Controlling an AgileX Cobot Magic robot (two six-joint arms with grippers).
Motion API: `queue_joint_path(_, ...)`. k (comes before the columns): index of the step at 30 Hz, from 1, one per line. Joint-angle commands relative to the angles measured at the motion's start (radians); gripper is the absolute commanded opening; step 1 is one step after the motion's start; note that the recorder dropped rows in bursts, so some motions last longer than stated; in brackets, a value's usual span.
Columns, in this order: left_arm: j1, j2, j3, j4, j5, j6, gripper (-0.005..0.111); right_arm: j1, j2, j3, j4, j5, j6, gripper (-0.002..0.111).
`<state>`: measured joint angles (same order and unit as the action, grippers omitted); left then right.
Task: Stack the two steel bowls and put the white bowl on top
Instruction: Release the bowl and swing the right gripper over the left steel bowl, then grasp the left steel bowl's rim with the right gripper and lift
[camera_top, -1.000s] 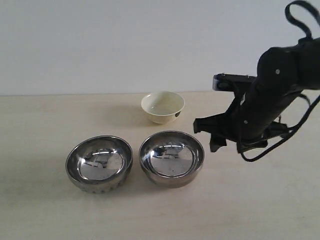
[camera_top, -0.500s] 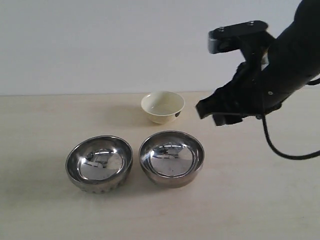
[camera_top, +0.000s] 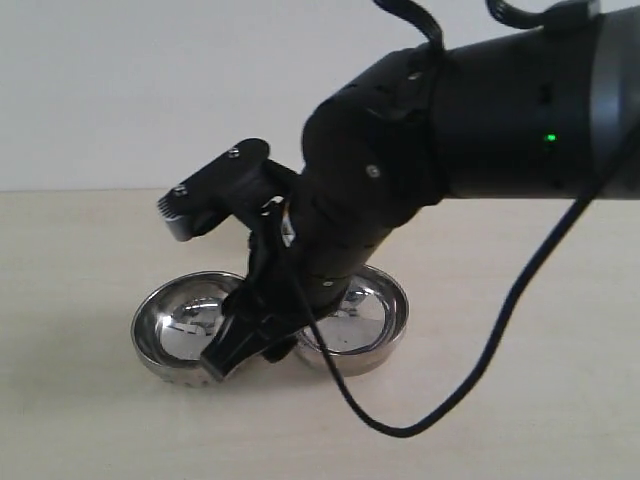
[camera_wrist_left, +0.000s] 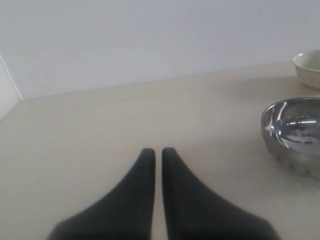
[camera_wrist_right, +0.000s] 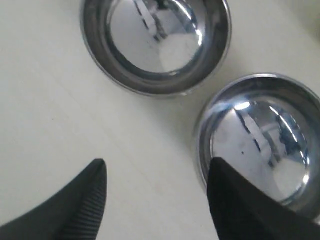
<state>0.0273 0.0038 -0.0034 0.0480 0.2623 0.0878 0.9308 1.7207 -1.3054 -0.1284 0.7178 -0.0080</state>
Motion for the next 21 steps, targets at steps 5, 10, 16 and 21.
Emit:
queue_joint_path(5,0.003,-0.004,0.003,-0.007,-0.008,-0.010,0.004,0.086,0.127,-0.144,-0.015,0.035,-0.067,0.053)
queue_joint_path(10,0.003,-0.004,0.003,-0.007,-0.008,-0.010,0.004,0.109,0.217,-0.225,-0.015,0.067,-0.081,0.053)
queue_joint_path(16,0.003,-0.004,0.003,-0.007,-0.008,-0.010,0.004,0.126,0.297,-0.304,-0.020,0.074,-0.120,0.053)
queue_joint_path(21,0.003,-0.004,0.003,-0.007,-0.008,-0.010,0.004,0.126,0.338,-0.334,-0.020,0.073,-0.137,0.053)
